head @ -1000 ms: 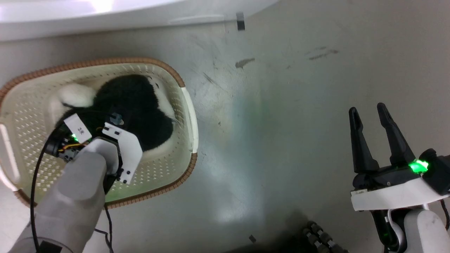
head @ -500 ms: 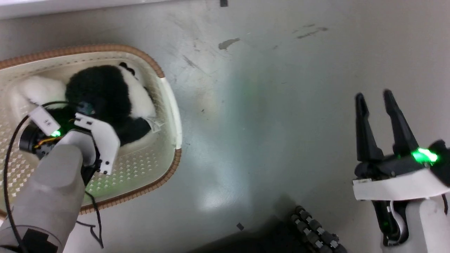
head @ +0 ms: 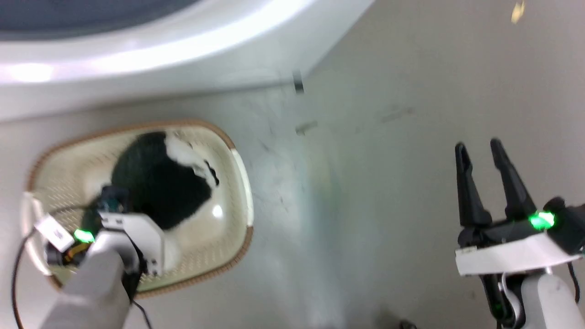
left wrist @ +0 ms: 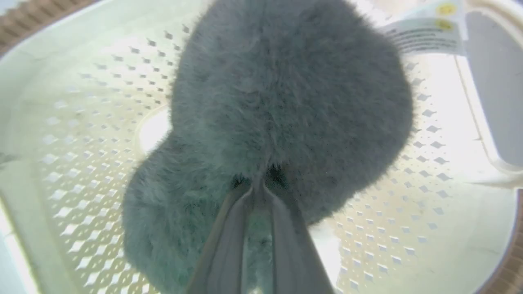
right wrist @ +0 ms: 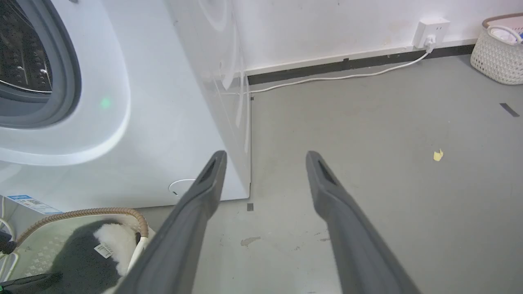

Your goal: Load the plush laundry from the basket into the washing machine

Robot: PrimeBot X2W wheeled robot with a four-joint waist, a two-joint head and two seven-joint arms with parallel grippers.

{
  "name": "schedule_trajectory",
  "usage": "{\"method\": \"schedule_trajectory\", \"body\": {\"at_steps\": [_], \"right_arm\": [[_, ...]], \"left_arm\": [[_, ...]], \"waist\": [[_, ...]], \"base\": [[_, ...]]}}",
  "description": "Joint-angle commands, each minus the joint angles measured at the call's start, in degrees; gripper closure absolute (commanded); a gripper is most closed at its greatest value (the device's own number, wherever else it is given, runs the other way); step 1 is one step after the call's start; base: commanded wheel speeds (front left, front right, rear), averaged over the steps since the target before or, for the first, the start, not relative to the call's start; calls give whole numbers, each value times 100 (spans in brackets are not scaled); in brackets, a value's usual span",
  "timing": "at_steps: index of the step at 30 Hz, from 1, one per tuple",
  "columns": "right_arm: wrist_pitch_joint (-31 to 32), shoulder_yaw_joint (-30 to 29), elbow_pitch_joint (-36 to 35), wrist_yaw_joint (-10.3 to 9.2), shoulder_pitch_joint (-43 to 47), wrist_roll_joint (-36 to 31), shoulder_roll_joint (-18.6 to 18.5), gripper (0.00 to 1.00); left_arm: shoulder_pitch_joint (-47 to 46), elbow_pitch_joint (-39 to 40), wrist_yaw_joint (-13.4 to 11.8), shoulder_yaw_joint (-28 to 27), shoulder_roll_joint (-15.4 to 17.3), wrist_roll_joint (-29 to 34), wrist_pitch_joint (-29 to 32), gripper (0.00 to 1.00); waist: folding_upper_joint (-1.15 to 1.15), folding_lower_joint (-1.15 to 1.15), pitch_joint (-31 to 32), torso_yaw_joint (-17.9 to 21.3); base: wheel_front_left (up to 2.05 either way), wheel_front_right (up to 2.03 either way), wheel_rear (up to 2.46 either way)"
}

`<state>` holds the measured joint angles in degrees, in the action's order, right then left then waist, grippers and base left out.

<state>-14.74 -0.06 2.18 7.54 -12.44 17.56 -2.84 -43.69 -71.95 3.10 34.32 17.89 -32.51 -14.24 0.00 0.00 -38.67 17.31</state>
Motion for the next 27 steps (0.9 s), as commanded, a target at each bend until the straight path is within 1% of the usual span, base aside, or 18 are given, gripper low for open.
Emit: {"method": "schedule_trajectory", "body": {"at_steps": [1, 3, 9, 15, 19, 22, 27], "right_arm": [[-26, -19, 31, -5, 95, -41, -4, 0], [-26, -43, 57, -5, 205, -57, -4, 0], [-26, -7, 202, -5, 593, -134, -4, 0], [-26, -58, 257, -5, 828, -219, -4, 0], [-26, -91, 261, -5, 926, -284, -4, 0], [-26, -107, 260, -5, 959, -313, -4, 0], [-26, -76, 173, -5, 940, -344, -4, 0]], "left_arm": [[150, 81, -48, -35, -50, -38, -54, 100], [372, 377, -110, -122, -58, -39, -69, 100], [1425, 2069, -441, -585, -45, 297, -74, 100], [2490, 3752, -652, -1111, -88, 888, -74, 100], [2998, 4768, -668, -1420, -110, 1350, -75, 100], [3215, 5431, -670, -1690, -179, 1587, -75, 100], [3206, 6261, -517, -2073, -232, 1830, -75, 100]], "waist": [[0, 0, 753, -284], [0, 0, 1056, -381], [0, 0, 1867, -717], [0, 0, 2450, -910], [0, 0, 2667, -980], [0, 0, 2717, -1004], [0, 0, 2522, -959]], "base": [[0, 0, 0], [0, 0, 0], [0, 0, 0], [0, 0, 0], [0, 0, 0], [0, 0, 0], [0, 0, 0]]}}
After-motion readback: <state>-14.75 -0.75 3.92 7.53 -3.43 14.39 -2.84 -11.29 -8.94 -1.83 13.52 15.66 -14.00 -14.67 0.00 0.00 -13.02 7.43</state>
